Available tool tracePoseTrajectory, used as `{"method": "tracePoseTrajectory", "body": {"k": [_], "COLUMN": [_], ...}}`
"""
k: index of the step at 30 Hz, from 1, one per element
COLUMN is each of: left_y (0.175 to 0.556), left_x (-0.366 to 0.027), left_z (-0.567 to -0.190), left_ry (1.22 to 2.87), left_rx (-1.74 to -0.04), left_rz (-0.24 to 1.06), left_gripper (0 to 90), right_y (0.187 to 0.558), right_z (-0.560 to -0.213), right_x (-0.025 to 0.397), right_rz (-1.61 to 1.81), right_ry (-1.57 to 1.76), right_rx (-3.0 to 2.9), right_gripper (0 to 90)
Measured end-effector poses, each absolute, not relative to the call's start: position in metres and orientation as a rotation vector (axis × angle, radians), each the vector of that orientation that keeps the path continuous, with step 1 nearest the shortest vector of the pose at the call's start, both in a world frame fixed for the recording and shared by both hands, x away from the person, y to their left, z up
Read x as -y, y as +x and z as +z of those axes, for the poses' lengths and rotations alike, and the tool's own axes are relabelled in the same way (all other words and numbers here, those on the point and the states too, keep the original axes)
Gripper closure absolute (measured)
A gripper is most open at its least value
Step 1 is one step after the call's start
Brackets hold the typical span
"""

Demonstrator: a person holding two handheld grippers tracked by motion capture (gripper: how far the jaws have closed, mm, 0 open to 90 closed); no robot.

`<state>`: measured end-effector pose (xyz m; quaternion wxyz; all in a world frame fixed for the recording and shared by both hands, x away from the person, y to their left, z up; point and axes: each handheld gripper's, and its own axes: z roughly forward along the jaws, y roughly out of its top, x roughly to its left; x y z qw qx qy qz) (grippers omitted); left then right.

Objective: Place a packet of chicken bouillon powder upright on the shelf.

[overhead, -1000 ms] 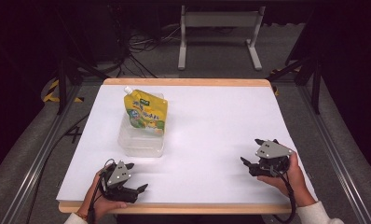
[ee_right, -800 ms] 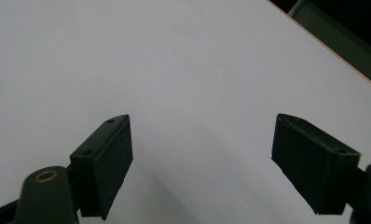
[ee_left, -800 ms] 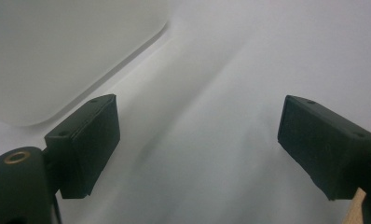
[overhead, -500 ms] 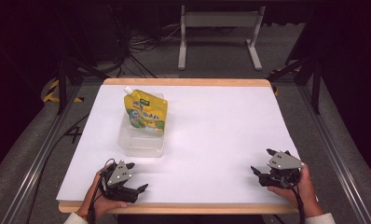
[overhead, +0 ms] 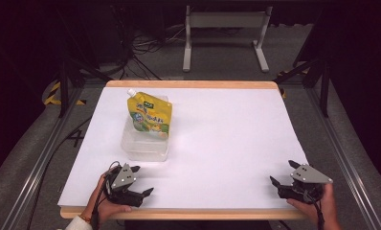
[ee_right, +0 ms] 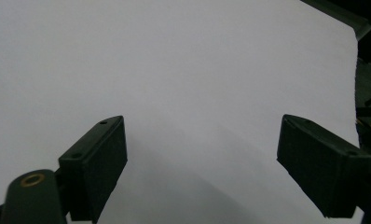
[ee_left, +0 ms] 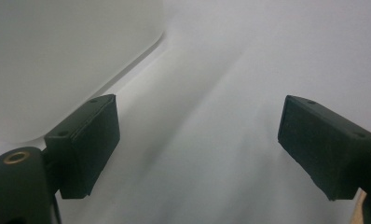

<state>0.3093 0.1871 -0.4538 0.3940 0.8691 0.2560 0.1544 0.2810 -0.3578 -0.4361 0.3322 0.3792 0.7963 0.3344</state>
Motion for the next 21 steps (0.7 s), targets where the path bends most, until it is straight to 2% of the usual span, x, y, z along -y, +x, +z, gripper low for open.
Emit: {"method": "tracePoseTrajectory", "body": {"k": [8,21], "left_y": [0.312,0.312], "left_x": [-0.185,-0.188], "left_z": [-0.452,-0.452], "left_ry": [2.202,2.190], "left_rx": [-0.642,-0.654], "left_rz": [0.392,0.397], "left_gripper": [13.0,13.0], "right_y": [0.266,0.261], "right_z": [-0.441,-0.439], "right_x": [0.379,0.382], "right_rz": [0.887,0.895], "right_ry": [1.114,1.098], "right_rx": [-2.002,-1.970], "right_gripper": [16.0,15.9]}}
